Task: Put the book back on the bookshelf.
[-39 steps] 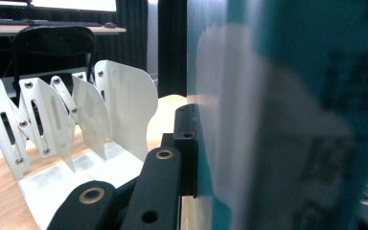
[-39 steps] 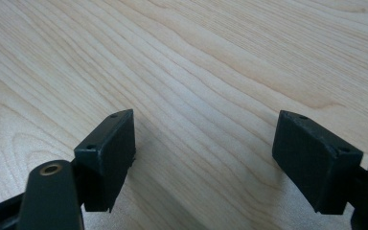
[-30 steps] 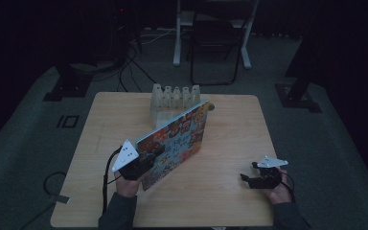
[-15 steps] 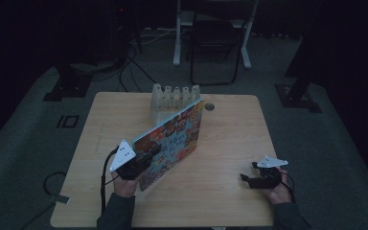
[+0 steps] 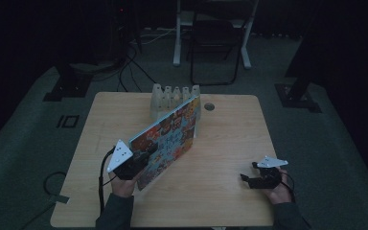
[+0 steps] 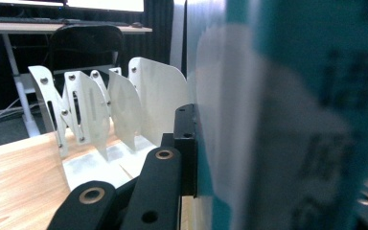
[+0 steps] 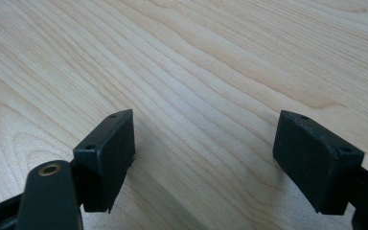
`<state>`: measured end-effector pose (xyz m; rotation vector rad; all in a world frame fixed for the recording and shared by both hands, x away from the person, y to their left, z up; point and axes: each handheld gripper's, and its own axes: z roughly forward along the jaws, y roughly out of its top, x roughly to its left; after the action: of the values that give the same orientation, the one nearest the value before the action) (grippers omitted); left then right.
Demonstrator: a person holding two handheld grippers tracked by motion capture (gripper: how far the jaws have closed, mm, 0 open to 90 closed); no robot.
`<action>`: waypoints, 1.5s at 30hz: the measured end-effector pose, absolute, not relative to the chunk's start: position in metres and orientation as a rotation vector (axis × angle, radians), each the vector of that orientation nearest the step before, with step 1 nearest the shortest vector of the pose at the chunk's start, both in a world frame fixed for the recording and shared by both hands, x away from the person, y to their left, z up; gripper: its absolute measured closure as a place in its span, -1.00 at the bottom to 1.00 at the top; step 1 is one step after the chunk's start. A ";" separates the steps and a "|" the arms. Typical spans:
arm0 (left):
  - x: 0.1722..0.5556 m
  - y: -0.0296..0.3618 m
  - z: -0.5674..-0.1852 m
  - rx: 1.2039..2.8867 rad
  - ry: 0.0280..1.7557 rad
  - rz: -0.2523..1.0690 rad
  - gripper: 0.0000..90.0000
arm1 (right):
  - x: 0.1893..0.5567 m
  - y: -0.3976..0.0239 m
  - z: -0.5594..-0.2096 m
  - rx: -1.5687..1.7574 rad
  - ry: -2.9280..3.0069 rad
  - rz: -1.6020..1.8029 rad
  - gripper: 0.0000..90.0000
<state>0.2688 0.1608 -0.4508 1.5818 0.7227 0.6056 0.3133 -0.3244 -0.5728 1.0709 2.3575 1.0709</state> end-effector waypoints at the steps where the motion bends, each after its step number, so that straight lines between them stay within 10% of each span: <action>1: 0.269 0.161 -0.451 1.583 0.722 0.607 0.81 | 0.313 -0.324 -0.573 1.071 2.358 1.071 -0.51; 45: 0.263 0.172 -0.448 1.563 0.768 0.688 0.80 | 0.313 -0.325 -0.573 1.070 2.357 1.071 -0.51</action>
<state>0.2631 0.1724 -0.4477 1.5631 0.7684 0.6883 0.3133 -0.3245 -0.5729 1.0704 2.3573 1.0707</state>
